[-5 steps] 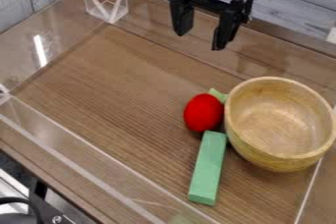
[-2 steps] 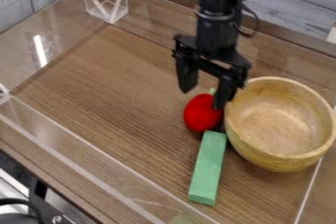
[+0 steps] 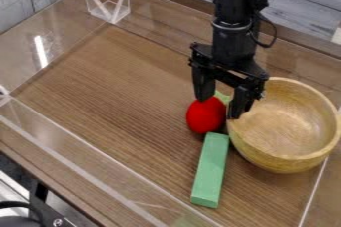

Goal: Move the red object to the left side of the table

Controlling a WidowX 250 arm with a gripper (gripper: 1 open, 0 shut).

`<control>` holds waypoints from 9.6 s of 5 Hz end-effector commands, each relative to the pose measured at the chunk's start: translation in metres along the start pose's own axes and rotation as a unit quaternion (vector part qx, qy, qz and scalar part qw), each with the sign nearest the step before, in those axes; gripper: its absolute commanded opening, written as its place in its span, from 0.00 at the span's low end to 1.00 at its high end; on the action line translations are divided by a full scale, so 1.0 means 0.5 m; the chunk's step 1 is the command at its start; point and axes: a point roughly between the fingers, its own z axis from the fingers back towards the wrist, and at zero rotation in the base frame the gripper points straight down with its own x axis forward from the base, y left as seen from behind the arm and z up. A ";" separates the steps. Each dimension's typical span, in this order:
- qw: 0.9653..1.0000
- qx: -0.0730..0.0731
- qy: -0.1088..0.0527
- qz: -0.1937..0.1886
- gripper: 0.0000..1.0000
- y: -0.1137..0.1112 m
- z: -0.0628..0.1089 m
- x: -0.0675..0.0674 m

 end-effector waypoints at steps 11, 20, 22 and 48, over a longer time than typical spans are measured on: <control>0.996 -0.022 -0.053 0.074 1.00 0.142 -0.021 0.030; 0.998 -0.014 -0.051 -0.044 0.00 0.165 0.026 0.066; 0.998 -0.002 -0.068 -0.004 0.00 0.186 0.062 0.045; 0.992 0.045 -0.057 0.099 0.00 0.512 0.058 -0.073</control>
